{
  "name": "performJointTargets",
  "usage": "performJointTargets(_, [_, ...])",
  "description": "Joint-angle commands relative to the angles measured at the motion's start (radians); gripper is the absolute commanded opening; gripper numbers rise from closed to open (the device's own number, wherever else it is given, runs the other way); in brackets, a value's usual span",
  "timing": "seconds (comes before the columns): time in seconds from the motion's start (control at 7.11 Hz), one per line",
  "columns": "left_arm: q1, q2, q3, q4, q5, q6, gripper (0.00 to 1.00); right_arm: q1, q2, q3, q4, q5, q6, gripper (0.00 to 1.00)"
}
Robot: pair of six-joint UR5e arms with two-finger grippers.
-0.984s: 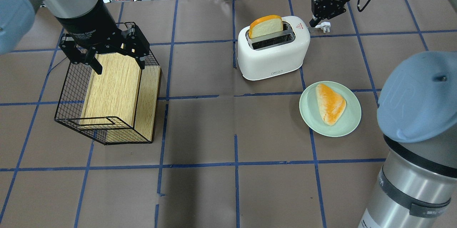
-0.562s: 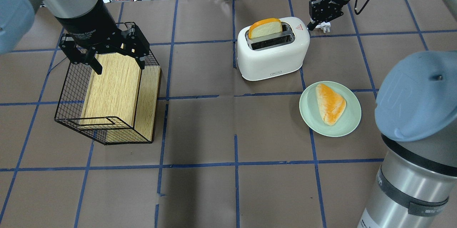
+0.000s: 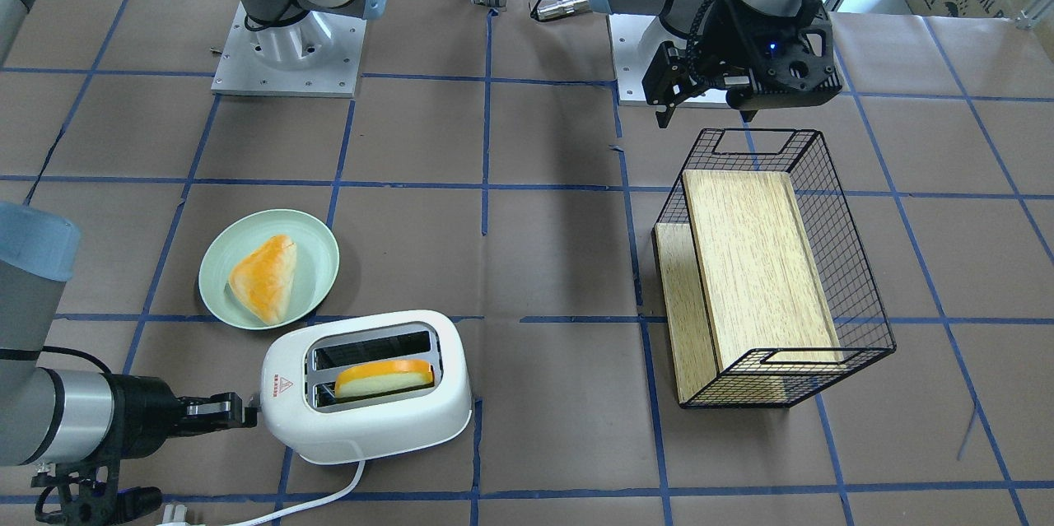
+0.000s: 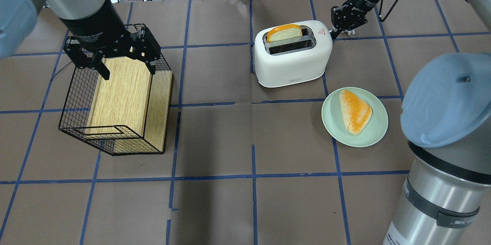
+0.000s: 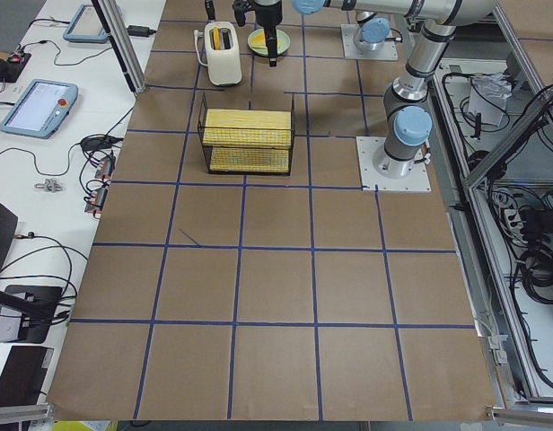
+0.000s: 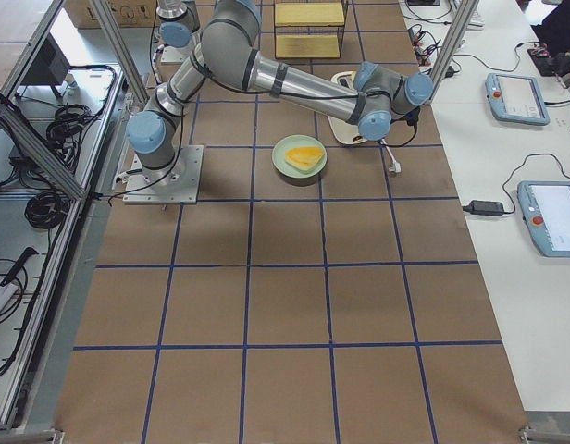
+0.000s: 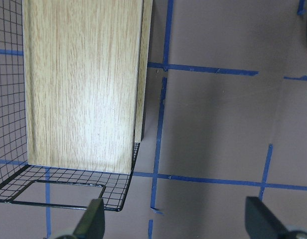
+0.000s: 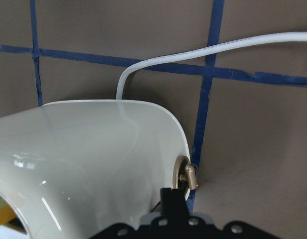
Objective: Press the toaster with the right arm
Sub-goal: 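Press the toaster lever down with the right gripper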
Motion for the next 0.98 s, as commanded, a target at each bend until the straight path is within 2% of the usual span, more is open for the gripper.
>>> performJointTargets(0.0, [0.000,0.000,0.000,0.000,0.000,0.000,1.00,-0.001,0.007,-0.001,0.010,-0.003,0.000,0.03])
performJointTargets(0.84, [0.000,0.000,-0.001,-0.001,0.000,0.000,1.00,-0.001,0.026,-0.004,0.010,-0.006,0.001,0.03])
